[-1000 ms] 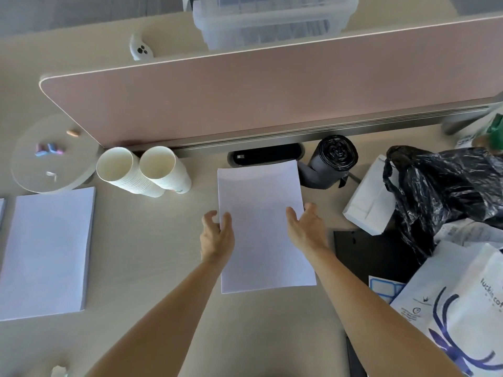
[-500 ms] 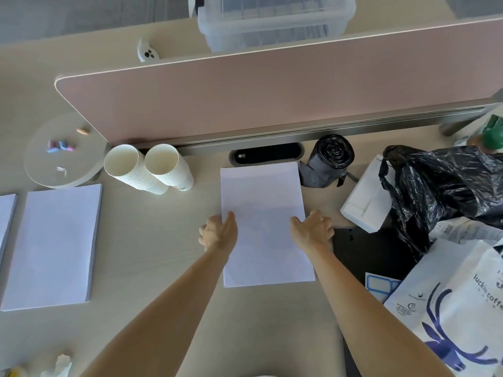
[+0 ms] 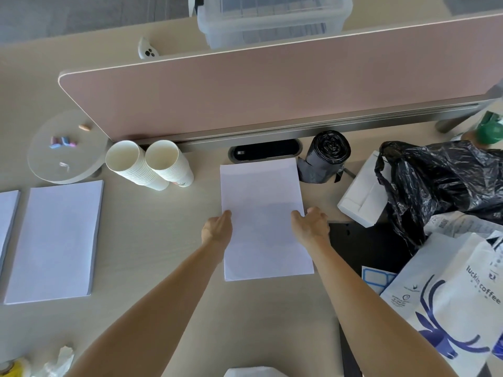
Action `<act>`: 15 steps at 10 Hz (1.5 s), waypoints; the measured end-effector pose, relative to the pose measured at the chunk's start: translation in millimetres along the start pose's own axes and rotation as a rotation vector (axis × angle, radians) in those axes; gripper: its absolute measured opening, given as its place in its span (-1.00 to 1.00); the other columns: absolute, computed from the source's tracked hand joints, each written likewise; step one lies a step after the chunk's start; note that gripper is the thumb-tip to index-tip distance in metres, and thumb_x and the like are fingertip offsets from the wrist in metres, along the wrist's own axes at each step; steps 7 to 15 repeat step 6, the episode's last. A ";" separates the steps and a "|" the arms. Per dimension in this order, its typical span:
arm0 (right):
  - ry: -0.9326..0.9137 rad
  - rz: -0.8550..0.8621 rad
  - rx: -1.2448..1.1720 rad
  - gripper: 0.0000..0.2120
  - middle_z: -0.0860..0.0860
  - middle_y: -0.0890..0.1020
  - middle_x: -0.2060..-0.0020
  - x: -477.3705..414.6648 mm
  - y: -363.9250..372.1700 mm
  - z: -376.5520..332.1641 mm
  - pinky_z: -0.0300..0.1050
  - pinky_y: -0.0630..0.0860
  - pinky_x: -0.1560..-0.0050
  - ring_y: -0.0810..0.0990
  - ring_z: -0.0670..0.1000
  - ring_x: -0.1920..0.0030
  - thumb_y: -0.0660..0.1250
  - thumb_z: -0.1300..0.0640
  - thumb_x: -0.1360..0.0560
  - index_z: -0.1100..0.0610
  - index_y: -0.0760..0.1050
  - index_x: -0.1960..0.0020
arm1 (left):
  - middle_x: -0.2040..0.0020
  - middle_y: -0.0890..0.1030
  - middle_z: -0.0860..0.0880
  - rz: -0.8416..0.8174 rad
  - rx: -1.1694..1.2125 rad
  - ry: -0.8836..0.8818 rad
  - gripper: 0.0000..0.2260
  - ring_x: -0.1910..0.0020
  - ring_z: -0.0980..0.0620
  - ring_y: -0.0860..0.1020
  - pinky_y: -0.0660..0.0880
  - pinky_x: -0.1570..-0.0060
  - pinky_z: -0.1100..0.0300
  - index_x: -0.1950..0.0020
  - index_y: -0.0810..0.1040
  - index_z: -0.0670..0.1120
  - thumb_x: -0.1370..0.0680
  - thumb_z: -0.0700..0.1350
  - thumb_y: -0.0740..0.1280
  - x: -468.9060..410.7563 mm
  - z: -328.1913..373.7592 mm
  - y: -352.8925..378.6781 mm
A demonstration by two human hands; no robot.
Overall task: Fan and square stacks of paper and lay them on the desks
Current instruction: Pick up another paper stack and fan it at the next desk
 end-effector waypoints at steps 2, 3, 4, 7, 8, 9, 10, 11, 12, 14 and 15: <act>0.109 -0.020 -0.089 -0.37 0.19 0.41 -0.27 12.9 -0.1 36.3 0.08 0.49 -0.06 0.50 0.26 -0.17 0.11 -0.18 -0.42 0.26 0.34 -0.30 | 0.04 0.56 -0.15 -0.019 -0.017 -0.119 -0.59 0.11 -0.19 0.56 0.48 0.07 0.06 -0.01 0.58 -0.17 -0.54 0.17 0.21 20.4 -42.5 -5.2; 0.100 -0.001 -0.067 -0.40 0.17 0.45 -0.25 20.8 5.5 44.1 0.15 0.53 -0.12 0.51 0.27 -0.16 0.12 -0.18 -0.43 0.22 0.32 -0.29 | 0.08 0.53 -0.10 -0.053 0.046 -0.124 -0.68 0.04 -0.19 0.56 0.55 -0.14 -0.06 0.13 0.51 -0.09 -0.55 0.15 0.21 32.1 -49.4 -0.5; 0.086 -0.001 -0.064 -0.52 0.11 0.47 -0.05 31.5 7.3 41.3 0.05 0.50 0.04 0.51 0.20 -0.02 0.13 -0.21 -0.41 0.17 0.31 -0.08 | 0.13 0.47 -0.04 -0.078 0.062 -0.101 -0.69 -0.01 -0.18 0.51 0.51 -0.21 -0.09 0.00 0.49 -0.11 -0.58 0.13 0.21 41.6 -46.5 2.4; 0.049 -0.037 -0.093 -0.46 0.14 0.49 -0.17 45.3 -11.1 31.2 -0.04 0.48 0.05 0.53 0.18 -0.09 0.18 -0.18 -0.49 0.19 0.37 -0.28 | -0.07 0.54 -0.13 -0.105 0.039 -0.072 -0.59 -0.12 -0.21 0.54 0.45 -0.05 0.03 -0.20 0.52 -0.14 -0.57 0.15 0.22 51.7 -42.2 -14.0; 0.049 -0.037 -0.093 -0.46 0.14 0.49 -0.17 45.3 -11.1 31.2 -0.04 0.48 0.05 0.53 0.18 -0.09 0.18 -0.18 -0.49 0.19 0.37 -0.28 | -0.07 0.54 -0.13 -0.105 0.039 -0.072 -0.59 -0.12 -0.21 0.54 0.45 -0.05 0.03 -0.20 0.52 -0.14 -0.57 0.15 0.22 51.7 -42.2 -14.0; 0.049 -0.037 -0.093 -0.46 0.14 0.49 -0.17 45.3 -11.1 31.2 -0.04 0.48 0.05 0.53 0.18 -0.09 0.18 -0.18 -0.49 0.19 0.37 -0.28 | -0.07 0.54 -0.13 -0.105 0.039 -0.072 -0.59 -0.12 -0.21 0.54 0.45 -0.05 0.03 -0.20 0.52 -0.14 -0.57 0.15 0.22 51.7 -42.2 -14.0; 0.049 -0.037 -0.093 -0.46 0.14 0.49 -0.17 45.3 -11.1 31.2 -0.04 0.48 0.05 0.53 0.18 -0.09 0.18 -0.18 -0.49 0.19 0.37 -0.28 | -0.07 0.54 -0.13 -0.105 0.039 -0.072 -0.59 -0.12 -0.21 0.54 0.45 -0.05 0.03 -0.20 0.52 -0.14 -0.57 0.15 0.22 51.7 -42.2 -14.0; 0.049 -0.037 -0.093 -0.46 0.14 0.49 -0.17 45.3 -11.1 31.2 -0.04 0.48 0.05 0.53 0.18 -0.09 0.18 -0.18 -0.49 0.19 0.37 -0.28 | -0.07 0.54 -0.13 -0.105 0.039 -0.072 -0.59 -0.12 -0.21 0.54 0.45 -0.05 0.03 -0.20 0.52 -0.14 -0.57 0.15 0.22 51.7 -42.2 -14.0; 0.049 -0.037 -0.093 -0.46 0.14 0.49 -0.17 45.3 -11.1 31.2 -0.04 0.48 0.05 0.53 0.18 -0.09 0.18 -0.18 -0.49 0.19 0.37 -0.28 | -0.07 0.54 -0.13 -0.105 0.039 -0.072 -0.59 -0.12 -0.21 0.54 0.45 -0.05 0.03 -0.20 0.52 -0.14 -0.57 0.15 0.22 51.7 -42.2 -14.0; 0.049 -0.037 -0.093 -0.46 0.14 0.49 -0.17 45.3 -11.1 31.2 -0.04 0.48 0.05 0.53 0.18 -0.09 0.18 -0.18 -0.49 0.19 0.37 -0.28 | -0.07 0.54 -0.13 -0.105 0.039 -0.072 -0.59 -0.12 -0.21 0.54 0.45 -0.05 0.03 -0.20 0.52 -0.14 -0.57 0.15 0.22 51.7 -42.2 -14.0; 0.049 -0.037 -0.093 -0.46 0.14 0.49 -0.17 45.3 -11.1 31.2 -0.04 0.48 0.05 0.53 0.18 -0.09 0.18 -0.18 -0.49 0.19 0.37 -0.28 | -0.07 0.54 -0.13 -0.105 0.039 -0.072 -0.59 -0.12 -0.21 0.54 0.45 -0.05 0.03 -0.20 0.52 -0.14 -0.57 0.15 0.22 51.7 -42.2 -14.0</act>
Point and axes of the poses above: each hand's wrist, its own x-axis away from the middle knuckle, its own y-axis out of the palm, z = x × y, the point moved 8 cm from there along -x, towards the middle knuckle
